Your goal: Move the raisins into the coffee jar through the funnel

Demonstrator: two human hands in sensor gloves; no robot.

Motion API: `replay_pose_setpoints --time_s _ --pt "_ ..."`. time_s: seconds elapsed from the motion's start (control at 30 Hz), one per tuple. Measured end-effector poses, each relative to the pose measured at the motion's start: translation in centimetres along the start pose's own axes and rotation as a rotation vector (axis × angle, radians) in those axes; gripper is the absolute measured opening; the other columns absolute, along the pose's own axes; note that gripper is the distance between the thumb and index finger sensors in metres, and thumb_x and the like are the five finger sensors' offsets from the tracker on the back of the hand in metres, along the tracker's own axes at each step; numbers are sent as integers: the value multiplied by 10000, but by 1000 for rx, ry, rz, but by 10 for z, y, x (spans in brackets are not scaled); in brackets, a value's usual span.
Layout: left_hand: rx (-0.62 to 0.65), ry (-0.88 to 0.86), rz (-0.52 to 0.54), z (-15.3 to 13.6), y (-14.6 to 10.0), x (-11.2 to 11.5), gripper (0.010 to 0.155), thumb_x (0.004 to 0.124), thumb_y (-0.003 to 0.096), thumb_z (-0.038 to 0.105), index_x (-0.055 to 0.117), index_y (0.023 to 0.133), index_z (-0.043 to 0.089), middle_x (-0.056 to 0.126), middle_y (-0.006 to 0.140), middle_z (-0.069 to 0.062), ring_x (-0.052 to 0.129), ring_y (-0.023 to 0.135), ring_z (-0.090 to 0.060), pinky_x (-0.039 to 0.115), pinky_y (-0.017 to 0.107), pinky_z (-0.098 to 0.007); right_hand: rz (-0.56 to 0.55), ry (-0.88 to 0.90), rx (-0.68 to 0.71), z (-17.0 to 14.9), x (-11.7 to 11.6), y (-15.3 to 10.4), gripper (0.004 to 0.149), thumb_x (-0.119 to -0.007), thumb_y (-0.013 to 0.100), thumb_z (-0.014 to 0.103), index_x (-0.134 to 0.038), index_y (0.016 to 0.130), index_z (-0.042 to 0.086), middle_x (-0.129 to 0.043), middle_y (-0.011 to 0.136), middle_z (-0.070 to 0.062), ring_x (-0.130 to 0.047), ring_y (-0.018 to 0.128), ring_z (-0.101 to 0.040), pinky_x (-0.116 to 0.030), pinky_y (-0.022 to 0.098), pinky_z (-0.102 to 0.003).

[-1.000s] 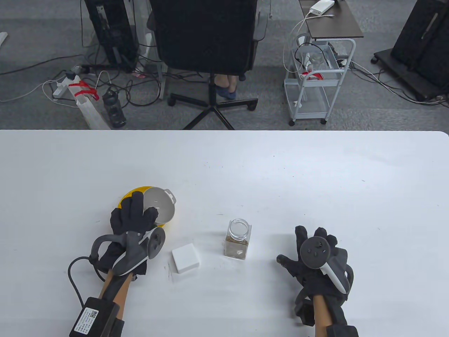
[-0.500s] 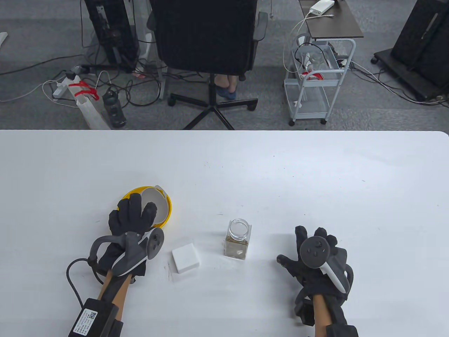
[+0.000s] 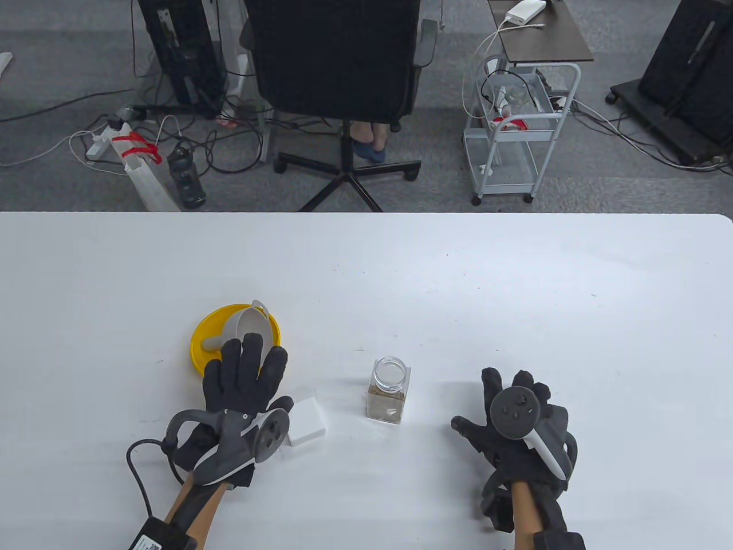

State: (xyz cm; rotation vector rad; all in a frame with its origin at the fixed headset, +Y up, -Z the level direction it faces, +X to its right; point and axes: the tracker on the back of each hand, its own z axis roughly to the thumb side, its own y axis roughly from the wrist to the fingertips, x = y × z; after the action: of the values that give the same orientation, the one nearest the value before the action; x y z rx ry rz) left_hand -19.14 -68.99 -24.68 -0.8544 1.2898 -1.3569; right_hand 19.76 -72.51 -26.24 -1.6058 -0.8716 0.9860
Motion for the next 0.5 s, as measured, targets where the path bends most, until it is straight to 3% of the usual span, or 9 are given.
replay_pose_setpoints --time_s 0.17,0.5 --pt "2 -23 -25 -2 0 19 799 668 621 597 262 1237 292 304 1340 -164 399 1200 -483 431 824 -662 15 18 61 6 -1 -1 1009 -787 514 629 -119 1157 230 25 1128 -329 -40 1007 -636 -271 694 -817" --pt "-7 -53 -59 -6 1 25 839 650 618 620 205 1240 274 285 1340 -180 380 1200 -495 422 822 -670 -5 160 279 41 -5 0 1131 -851 465 610 -47 1139 188 -1 1127 -357 -46 993 -658 -282 685 -825"
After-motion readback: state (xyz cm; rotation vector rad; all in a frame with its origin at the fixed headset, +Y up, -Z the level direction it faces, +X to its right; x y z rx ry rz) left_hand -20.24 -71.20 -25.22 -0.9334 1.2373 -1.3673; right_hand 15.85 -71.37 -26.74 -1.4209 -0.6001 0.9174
